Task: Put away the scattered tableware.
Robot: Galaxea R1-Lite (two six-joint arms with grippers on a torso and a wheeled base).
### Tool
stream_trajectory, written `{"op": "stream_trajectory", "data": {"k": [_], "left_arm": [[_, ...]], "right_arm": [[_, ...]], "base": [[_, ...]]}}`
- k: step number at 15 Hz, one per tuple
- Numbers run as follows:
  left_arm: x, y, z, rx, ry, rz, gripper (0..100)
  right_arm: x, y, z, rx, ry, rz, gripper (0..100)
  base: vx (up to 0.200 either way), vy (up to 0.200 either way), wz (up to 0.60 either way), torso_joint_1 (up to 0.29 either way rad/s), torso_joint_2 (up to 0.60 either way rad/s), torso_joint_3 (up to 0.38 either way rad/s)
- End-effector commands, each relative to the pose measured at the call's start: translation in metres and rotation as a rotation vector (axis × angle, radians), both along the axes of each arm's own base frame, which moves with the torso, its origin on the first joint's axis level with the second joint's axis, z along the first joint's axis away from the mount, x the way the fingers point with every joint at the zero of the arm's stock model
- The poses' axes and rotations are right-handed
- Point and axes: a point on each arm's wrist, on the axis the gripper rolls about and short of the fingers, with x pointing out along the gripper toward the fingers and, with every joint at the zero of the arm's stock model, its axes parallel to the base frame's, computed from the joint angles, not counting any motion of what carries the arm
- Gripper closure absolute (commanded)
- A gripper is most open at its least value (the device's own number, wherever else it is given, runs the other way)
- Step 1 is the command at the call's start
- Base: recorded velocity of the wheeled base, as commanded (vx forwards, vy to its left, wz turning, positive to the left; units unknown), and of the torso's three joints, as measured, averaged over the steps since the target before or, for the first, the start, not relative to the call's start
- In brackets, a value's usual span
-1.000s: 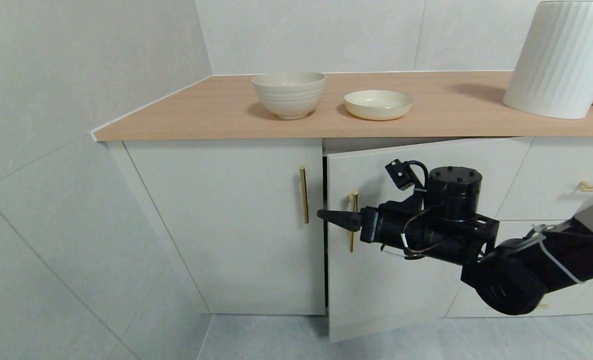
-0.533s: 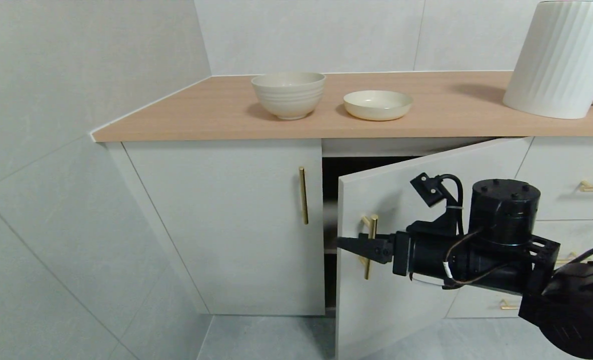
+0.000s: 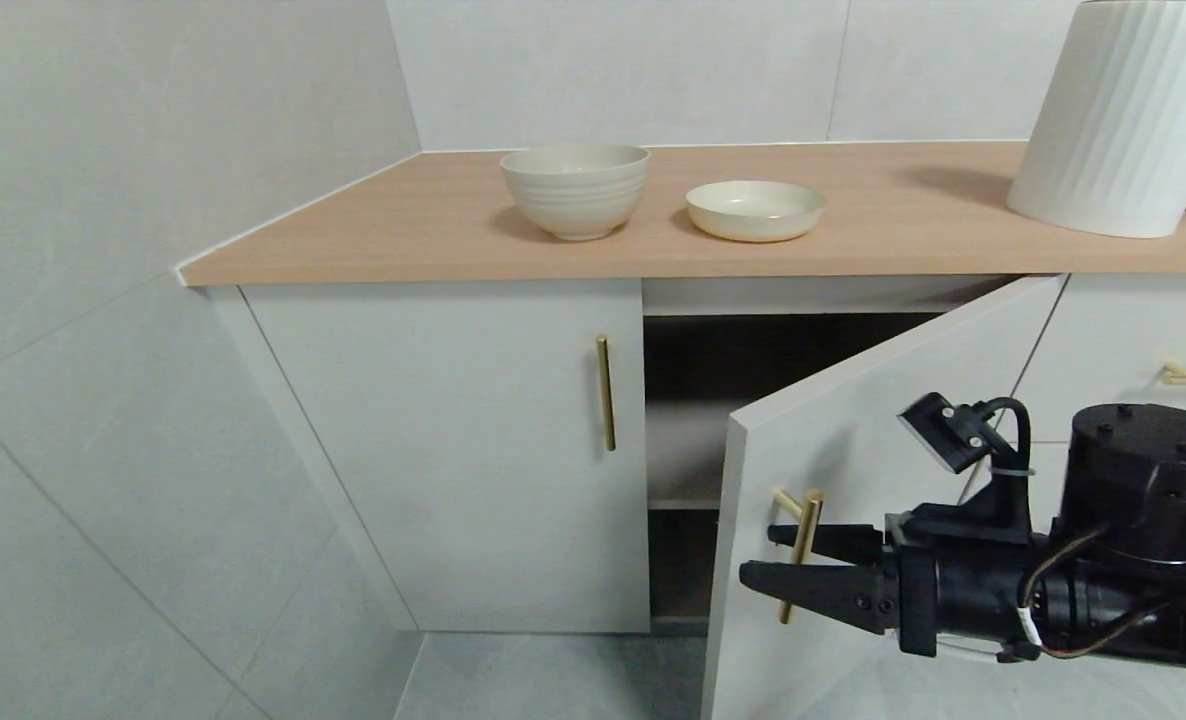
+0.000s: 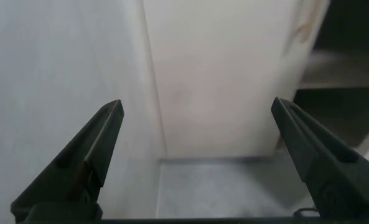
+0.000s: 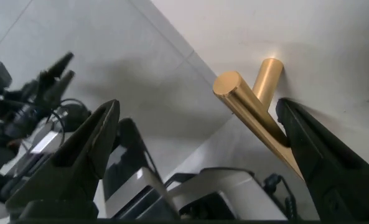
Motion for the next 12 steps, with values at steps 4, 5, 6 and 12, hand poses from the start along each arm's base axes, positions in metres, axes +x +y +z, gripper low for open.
{"op": "stream_trajectory", "data": {"k": [4, 5, 6, 12], "left_arm": [[0.046, -0.008, 0.124, 0.007, 0.153, -0.367, 0], [0.071, -0.009, 0.132, -0.01, 0.234, -0.406, 0], [0.1, -0.011, 0.132, -0.032, 0.335, -0.447, 0], [0.202, -0.077, 0.098, -0.189, 0.554, -0.774, 0]], "right_arm": [[-0.018, -0.013, 0.004, 0.006, -0.026, 0.012, 0], [-0.019, -0.014, 0.005, 0.006, -0.039, 0.012, 0], [-0.02, -0.015, 0.005, 0.005, -0.037, 0.011, 0], [-0.019, -0.015, 0.004, 0.001, -0.036, 0.006, 0]], "base": [[0.0, 0.0, 0.0, 0.0, 0.0, 0.0], [0.0, 0.0, 0.0, 0.0, 0.0, 0.0], [0.0, 0.0, 0.0, 0.0, 0.0, 0.0], [0.0, 0.0, 0.0, 0.0, 0.0, 0.0]]}}
